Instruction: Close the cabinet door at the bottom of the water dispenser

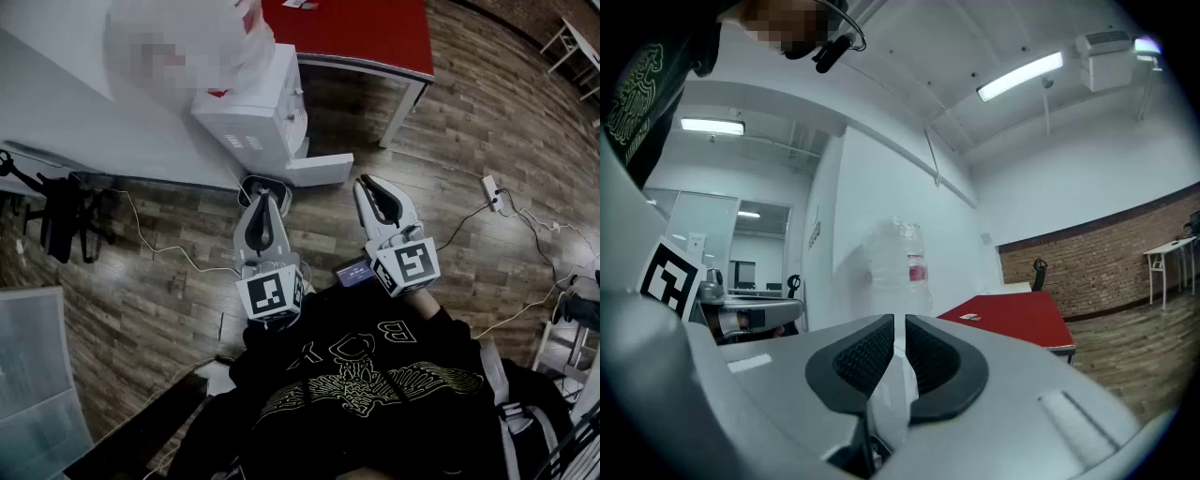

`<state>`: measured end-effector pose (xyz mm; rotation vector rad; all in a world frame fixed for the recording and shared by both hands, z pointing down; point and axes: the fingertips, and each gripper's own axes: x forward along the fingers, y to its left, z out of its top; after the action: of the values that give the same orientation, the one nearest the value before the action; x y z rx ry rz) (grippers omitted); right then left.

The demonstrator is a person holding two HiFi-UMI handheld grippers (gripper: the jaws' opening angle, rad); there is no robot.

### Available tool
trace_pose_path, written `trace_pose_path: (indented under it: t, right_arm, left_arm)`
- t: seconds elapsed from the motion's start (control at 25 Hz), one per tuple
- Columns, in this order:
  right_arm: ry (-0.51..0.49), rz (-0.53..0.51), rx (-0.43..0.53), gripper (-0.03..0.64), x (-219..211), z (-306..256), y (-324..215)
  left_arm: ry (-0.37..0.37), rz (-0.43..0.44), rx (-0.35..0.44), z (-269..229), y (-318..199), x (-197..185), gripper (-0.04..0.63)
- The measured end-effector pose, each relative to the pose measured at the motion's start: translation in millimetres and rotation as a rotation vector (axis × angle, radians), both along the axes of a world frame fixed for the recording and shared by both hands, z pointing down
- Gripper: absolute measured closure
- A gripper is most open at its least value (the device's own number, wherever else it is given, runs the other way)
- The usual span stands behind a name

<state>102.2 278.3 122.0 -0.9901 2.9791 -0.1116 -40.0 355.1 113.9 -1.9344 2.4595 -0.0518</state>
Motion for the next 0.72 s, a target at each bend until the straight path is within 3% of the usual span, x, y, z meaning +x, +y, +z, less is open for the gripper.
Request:
trace_pose_path:
  t: [0.48,0.72]
  right_arm:
    - [0.014,-0.031,-0.012,0.575,9.3,13.1,-19.2]
    - [0.034,-0.03,-0.049,0.575,-5.8,25.9,-39.5]
  left_arm:
    - [0.01,-0.014,-0.005,15.4,-20.1,16.1,0.588]
    - [0.017,-0.002,-0.028,25.4,-41.4,4.7,0.588]
